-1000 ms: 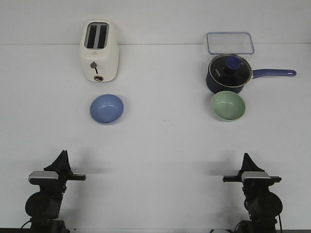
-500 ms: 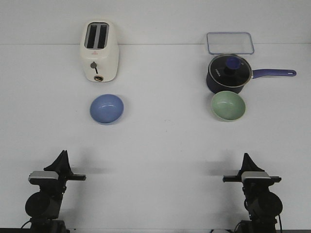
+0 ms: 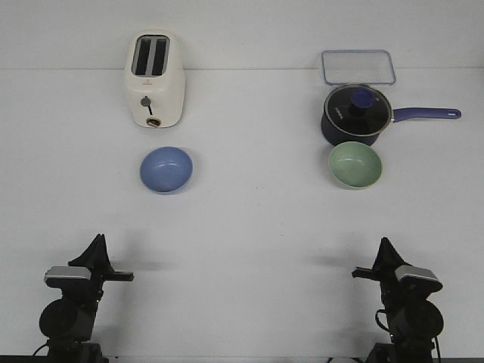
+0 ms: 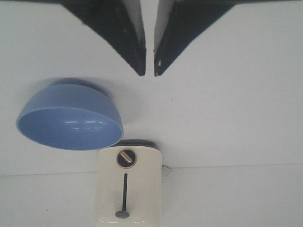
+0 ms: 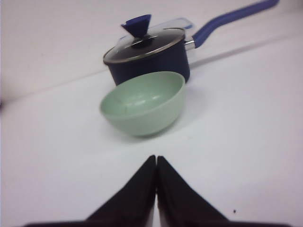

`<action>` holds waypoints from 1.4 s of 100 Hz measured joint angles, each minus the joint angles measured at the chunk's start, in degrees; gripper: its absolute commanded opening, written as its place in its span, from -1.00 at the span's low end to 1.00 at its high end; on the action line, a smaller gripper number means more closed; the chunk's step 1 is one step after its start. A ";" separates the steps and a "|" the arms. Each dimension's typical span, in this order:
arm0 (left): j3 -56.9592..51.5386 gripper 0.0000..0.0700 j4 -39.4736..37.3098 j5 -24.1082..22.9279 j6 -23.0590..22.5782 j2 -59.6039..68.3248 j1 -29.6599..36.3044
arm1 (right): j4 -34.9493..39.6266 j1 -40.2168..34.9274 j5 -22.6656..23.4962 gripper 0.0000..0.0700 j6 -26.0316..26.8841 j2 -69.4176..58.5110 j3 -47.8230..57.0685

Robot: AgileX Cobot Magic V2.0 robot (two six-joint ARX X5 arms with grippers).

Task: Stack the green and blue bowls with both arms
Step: 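Reach the right gripper forward to the rim of the pale green bowl, then close the right gripper on the green bowl rim and lift it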

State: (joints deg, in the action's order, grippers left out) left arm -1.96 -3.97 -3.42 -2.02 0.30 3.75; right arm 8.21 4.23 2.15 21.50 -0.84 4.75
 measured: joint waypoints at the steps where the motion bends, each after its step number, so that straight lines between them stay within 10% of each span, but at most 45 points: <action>1: 0.00 -0.96 0.00 0.00 0.00 0.00 0.00 | 0.33 0.00 -0.39 -1.00 0.31 -0.31 0.72; 11: 0.00 -0.96 0.00 0.00 0.00 0.00 0.00 | 1.86 -0.04 -3.41 -0.90 1.33 -5.55 10.12; 27: 0.00 -0.96 0.00 0.00 0.00 0.00 0.00 | 6.84 -0.04 -3.58 0.27 -2.03 -23.45 27.34; 76: 0.00 -0.96 0.00 0.00 0.00 0.00 0.00 | 18.99 0.50 -2.12 0.26 -7.82 -83.14 61.37; 109: 0.00 -0.96 0.00 0.00 0.00 0.00 0.00 | 18.58 2.69 -1.64 0.25 -7.98 -99.41 68.91; 140: 0.00 -0.96 0.00 0.00 0.00 0.00 0.00 | 15.87 3.58 1.60 -0.63 -7.28 -101.33 69.07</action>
State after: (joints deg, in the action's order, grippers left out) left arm -1.96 -3.97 -3.42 -2.02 0.30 3.75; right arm 24.08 7.81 3.75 14.22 -102.17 73.82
